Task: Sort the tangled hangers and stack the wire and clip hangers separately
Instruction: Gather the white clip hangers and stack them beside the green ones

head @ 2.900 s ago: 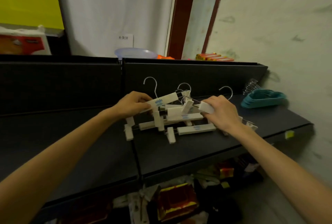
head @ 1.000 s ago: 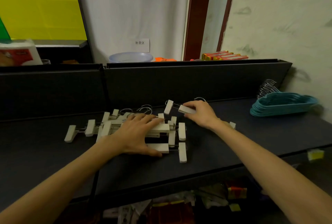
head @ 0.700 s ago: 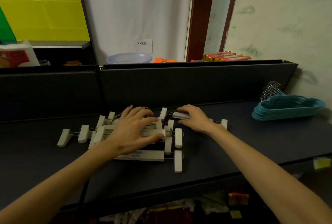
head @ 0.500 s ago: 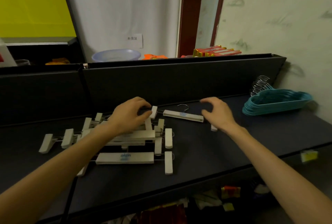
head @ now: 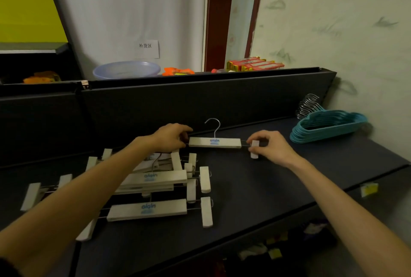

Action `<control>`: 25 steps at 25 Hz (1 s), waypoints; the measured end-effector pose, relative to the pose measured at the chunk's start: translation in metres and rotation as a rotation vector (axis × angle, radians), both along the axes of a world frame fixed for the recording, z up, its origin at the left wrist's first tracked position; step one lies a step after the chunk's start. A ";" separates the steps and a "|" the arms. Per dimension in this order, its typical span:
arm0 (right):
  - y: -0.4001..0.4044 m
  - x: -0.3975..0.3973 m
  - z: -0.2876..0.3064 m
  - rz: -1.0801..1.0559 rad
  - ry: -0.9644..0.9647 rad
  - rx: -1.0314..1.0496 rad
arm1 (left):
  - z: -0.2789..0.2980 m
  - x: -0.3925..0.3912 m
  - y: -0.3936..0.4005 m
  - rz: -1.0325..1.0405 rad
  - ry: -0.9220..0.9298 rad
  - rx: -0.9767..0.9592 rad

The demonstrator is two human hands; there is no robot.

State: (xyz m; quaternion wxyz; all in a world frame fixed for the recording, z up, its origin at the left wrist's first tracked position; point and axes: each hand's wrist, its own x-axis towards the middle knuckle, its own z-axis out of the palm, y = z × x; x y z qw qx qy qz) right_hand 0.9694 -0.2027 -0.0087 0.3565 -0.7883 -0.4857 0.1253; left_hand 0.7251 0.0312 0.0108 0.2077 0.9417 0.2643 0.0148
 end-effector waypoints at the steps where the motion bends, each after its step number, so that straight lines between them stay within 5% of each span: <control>1: 0.005 0.001 -0.001 -0.015 -0.035 0.048 | 0.001 -0.001 0.004 -0.012 -0.022 0.023; 8: 0.061 0.026 -0.001 0.138 -0.126 0.005 | -0.003 -0.009 0.021 0.044 -0.196 0.153; 14: 0.078 0.077 -0.003 0.276 -0.111 -0.144 | -0.007 0.011 0.023 0.077 -0.157 0.175; 19: 0.077 0.098 -0.017 0.142 -0.374 -0.047 | -0.002 0.042 0.016 0.102 -0.088 0.136; 25: 0.077 0.106 -0.031 0.067 -0.193 0.057 | -0.012 0.057 0.003 0.190 -0.086 0.171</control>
